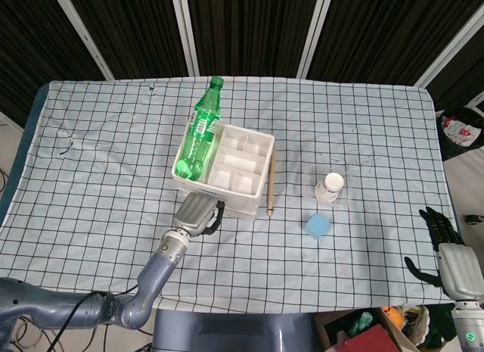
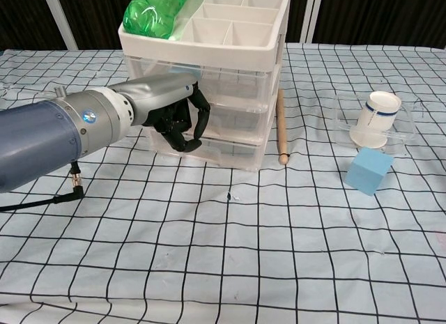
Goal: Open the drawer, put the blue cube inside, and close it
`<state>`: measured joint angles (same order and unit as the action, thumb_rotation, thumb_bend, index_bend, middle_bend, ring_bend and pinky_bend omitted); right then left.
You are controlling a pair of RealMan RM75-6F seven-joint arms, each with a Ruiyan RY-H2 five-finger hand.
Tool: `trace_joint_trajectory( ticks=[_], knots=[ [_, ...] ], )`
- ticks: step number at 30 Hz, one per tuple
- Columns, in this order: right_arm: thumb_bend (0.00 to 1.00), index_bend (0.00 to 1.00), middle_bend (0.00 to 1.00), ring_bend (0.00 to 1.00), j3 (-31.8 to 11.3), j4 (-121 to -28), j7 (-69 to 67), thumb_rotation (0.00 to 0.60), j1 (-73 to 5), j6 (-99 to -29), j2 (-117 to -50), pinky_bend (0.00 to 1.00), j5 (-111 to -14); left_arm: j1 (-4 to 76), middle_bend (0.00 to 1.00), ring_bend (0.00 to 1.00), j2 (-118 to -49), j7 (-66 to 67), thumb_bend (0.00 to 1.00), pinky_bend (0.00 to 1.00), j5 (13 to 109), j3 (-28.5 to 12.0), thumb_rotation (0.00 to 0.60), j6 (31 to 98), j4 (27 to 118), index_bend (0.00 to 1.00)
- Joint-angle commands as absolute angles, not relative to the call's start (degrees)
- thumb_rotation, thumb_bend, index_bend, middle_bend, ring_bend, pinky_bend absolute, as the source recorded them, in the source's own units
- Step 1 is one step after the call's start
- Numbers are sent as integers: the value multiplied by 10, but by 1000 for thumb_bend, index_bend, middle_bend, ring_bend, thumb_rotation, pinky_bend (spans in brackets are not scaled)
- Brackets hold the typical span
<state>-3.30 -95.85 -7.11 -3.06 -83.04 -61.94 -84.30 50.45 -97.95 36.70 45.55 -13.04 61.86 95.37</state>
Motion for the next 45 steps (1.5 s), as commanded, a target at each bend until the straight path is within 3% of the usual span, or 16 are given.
trace_joint_trajectory(
  ticks=[1, 11, 22, 27, 30, 33, 36, 40, 45],
  knots=[
    [248, 0, 0, 0, -33, -959, -70, 600, -31, -830, -619, 176, -843, 506, 985, 955, -982, 365, 415, 904, 452, -133, 600, 620, 949, 651],
    [248, 0, 0, 0, -33, -959, -69, 600, -31, -830, -619, 176, -843, 508, 985, 955, -982, 359, 415, 904, 445, -132, 600, 622, 946, 651],
    [248, 0, 0, 0, -32, -959, -70, 600, -30, -832, -618, 176, -846, 447, 937, 912, -896, 329, 410, 881, 527, -70, 600, 671, 1031, 602],
    [248, 0, 0, 0, -31, -959, -67, 600, -29, -834, -618, 176, -849, 399, 770, 762, -816, 301, 381, 731, 590, -34, 600, 712, 1088, 494],
    [248, 0, 0, 0, -31, -959, -64, 600, -29, -835, -619, 176, -849, 361, 615, 614, -762, 278, 359, 565, 643, -8, 600, 751, 1107, 424],
    [249, 0, 0, 0, -30, -958, -61, 600, -28, -836, -619, 176, -850, 329, 348, 333, -728, 252, 295, 307, 670, 10, 600, 781, 1116, 265],
    [249, 0, 0, 0, -30, -957, -57, 600, -28, -838, -620, 176, -852, 291, 42, 29, -683, 226, 157, 30, 687, 37, 600, 803, 1124, 49],
    [249, 0, 0, 0, -29, -953, -49, 600, -28, -843, -621, 176, -860, 255, 0, 0, -655, 212, 67, 0, 714, 58, 600, 833, 1108, 0],
    [249, 0, 0, 0, -29, -939, -36, 600, -27, -860, -628, 176, -879, 197, 0, 0, -662, 201, 33, 0, 769, 75, 600, 902, 1023, 0]
  ],
)
